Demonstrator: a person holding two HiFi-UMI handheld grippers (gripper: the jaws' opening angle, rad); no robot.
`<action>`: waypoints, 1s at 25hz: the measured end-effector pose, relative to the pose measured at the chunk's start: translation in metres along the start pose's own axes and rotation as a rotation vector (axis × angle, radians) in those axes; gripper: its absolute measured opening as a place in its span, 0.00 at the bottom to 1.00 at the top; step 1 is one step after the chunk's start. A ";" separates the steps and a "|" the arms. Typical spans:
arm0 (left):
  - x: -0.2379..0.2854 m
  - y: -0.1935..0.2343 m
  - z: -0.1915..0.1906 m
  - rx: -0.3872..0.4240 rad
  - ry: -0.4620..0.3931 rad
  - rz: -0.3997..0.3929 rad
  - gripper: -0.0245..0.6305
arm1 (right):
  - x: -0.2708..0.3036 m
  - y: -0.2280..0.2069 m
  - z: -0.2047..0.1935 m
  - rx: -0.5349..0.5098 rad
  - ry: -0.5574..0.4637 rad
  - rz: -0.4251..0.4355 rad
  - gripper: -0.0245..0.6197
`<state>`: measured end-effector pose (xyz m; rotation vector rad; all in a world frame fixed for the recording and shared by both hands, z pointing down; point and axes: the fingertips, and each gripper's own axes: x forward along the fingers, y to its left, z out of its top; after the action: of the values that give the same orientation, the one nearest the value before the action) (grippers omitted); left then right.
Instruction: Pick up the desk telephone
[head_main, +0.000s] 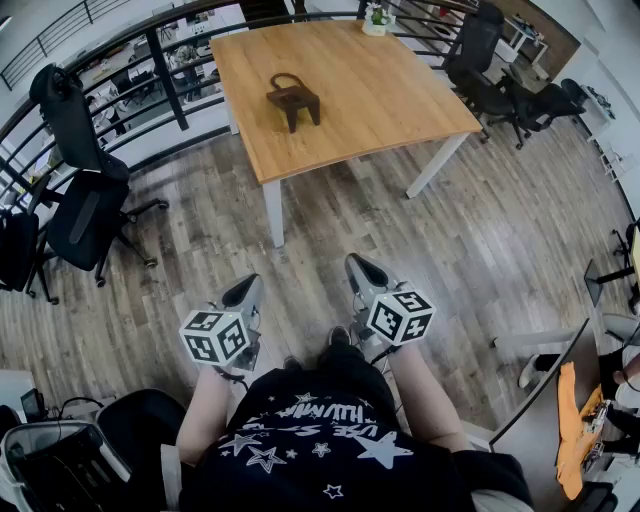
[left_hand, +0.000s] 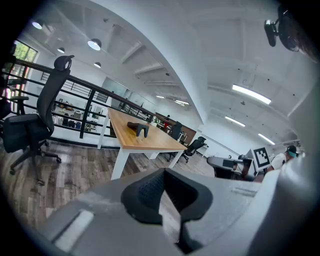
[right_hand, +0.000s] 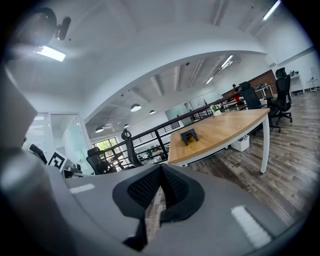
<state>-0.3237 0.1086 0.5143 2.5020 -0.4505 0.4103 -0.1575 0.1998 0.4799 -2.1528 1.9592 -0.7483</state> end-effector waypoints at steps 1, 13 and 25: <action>0.000 0.000 -0.002 0.002 0.004 -0.001 0.04 | 0.000 -0.001 -0.001 0.001 0.000 -0.001 0.04; -0.009 0.003 -0.014 -0.016 0.020 0.007 0.04 | -0.002 0.003 -0.004 0.019 -0.005 0.003 0.04; 0.009 0.000 -0.028 -0.063 0.036 0.015 0.04 | -0.014 -0.033 -0.014 0.063 0.002 -0.065 0.04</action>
<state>-0.3210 0.1222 0.5400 2.4278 -0.4611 0.4392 -0.1345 0.2217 0.5027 -2.1886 1.8489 -0.8118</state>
